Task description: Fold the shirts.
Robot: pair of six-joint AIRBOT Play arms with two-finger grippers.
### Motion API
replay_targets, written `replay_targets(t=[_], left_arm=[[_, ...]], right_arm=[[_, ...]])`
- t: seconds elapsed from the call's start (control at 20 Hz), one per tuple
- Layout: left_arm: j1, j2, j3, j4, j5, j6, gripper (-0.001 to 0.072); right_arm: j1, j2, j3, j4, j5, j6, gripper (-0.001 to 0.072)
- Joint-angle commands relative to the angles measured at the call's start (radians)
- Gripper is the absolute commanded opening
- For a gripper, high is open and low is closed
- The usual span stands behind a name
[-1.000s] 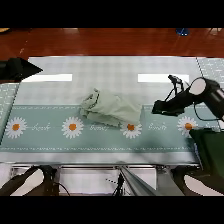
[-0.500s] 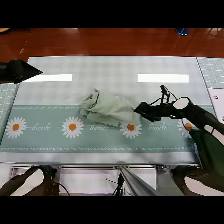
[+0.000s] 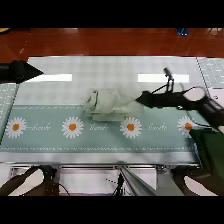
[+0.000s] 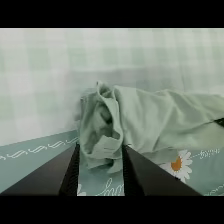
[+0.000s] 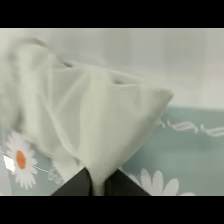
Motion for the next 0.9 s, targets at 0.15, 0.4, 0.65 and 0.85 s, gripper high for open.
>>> replay_targets(t=[0.15, 0.4, 0.65, 0.85], left_arm=[[0.0, -0.069, 0.0, -0.001, 0.015, 0.0, 0.0332], [0.0, -0.167, 0.0, 0.0, 0.076, 0.0, 0.0332], [0.0, -0.264, 0.0, 0.0, 0.077, 0.0, 0.0332], [0.001, -0.315, 0.0, 0.0, 0.113, 0.0, 0.0332]], right_arm=[[-0.367, 0.351, 0.249, -0.409, 0.489, 0.213, 0.0029], [-0.699, 0.491, 0.383, -0.818, 0.801, 0.163, 0.0029], [-0.869, 0.505, 0.383, -1.111, 0.891, 0.197, 0.0028], [-0.898, 0.5, 0.384, -1.36, 0.968, 0.222, 0.0029]])
